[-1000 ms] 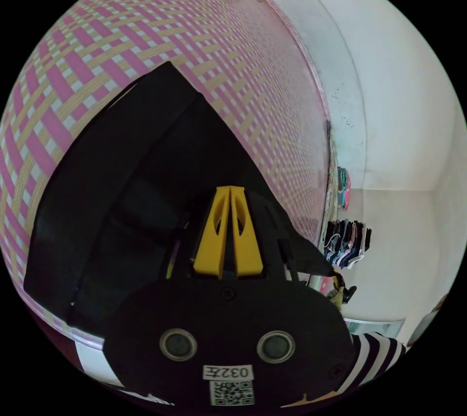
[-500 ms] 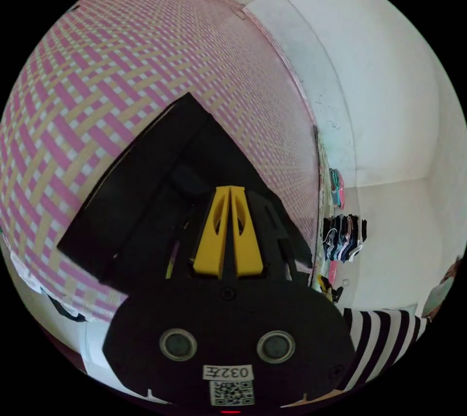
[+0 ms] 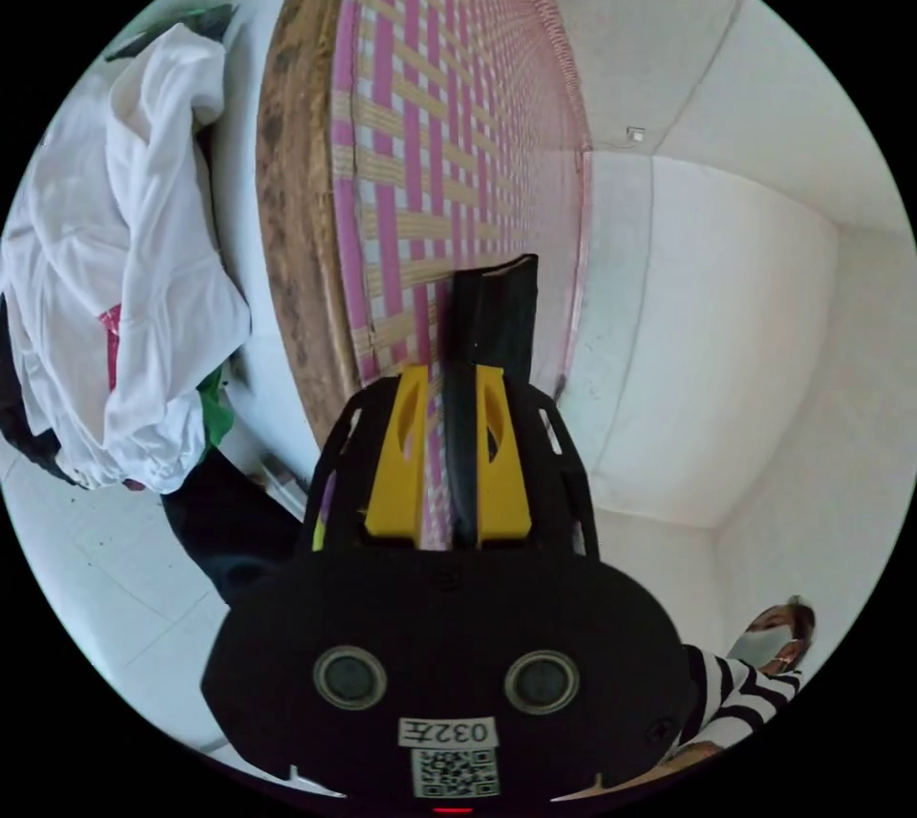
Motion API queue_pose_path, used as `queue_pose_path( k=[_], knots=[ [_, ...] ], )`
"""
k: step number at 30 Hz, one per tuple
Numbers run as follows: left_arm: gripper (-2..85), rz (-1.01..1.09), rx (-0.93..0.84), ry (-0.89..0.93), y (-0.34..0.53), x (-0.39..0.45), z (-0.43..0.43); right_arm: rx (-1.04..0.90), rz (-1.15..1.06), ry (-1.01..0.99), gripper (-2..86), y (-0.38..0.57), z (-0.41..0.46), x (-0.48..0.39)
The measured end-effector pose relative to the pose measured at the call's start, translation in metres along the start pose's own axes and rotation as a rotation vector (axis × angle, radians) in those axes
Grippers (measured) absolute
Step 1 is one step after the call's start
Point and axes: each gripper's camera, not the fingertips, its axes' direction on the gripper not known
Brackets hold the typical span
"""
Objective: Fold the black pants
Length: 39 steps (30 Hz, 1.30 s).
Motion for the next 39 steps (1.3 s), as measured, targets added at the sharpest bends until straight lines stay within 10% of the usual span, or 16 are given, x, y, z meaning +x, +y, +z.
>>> queue_pose_path(
  k=[17, 27, 39],
  knots=[
    [0.1, 0.102, -0.063, 0.007, -0.006, 0.006, 0.004, -0.132, -0.013, -0.058, 0.3, -0.003, 0.031, -0.019],
    [-1.6, 0.151, -0.057, 0.399, -0.023, 0.037, 0.005, -0.107, -0.187, -0.021, -0.8, -0.014, 0.001, -0.081],
    [-1.5, 0.099, -0.114, 0.251, -0.055, 0.107, 0.004, -0.152, -0.114, 0.002, -0.9, -0.043, -0.025, -0.136]
  ],
)
